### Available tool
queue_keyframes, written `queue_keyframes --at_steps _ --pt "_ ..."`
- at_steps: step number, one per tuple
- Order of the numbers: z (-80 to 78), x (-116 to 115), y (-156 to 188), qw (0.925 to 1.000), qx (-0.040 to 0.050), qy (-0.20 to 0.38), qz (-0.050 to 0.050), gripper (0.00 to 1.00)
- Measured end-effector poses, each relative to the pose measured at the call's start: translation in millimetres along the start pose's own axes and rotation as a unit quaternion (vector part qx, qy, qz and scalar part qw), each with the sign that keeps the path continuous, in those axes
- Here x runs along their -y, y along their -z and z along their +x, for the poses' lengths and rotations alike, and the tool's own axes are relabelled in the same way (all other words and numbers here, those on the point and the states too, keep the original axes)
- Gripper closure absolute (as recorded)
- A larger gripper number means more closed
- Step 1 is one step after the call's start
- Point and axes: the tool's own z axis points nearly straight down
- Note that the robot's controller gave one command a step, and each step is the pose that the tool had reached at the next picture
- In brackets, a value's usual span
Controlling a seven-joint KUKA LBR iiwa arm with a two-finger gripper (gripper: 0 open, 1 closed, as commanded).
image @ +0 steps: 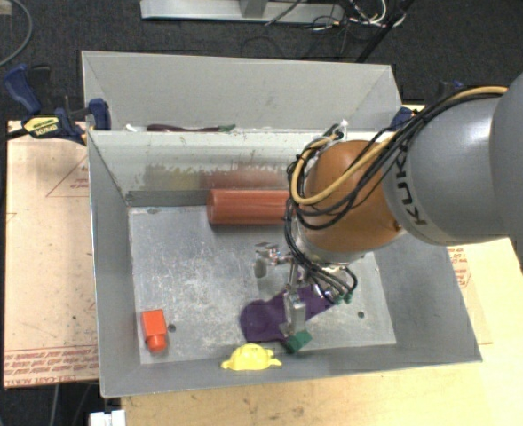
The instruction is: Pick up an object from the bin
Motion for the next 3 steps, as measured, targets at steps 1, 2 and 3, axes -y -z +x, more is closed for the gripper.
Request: queue_keyframes --at_steps 1,2,3 --pt "4.2 4 -29 0.9999 -0.0042 -0.010 -0.001 0.00" --pt "10.1 -11 -32 1.0000 0.0005 0.007 -0.001 1.00" --pt "10.1 -11 -32 1.0000 0.0004 0.007 -0.001 1.00"
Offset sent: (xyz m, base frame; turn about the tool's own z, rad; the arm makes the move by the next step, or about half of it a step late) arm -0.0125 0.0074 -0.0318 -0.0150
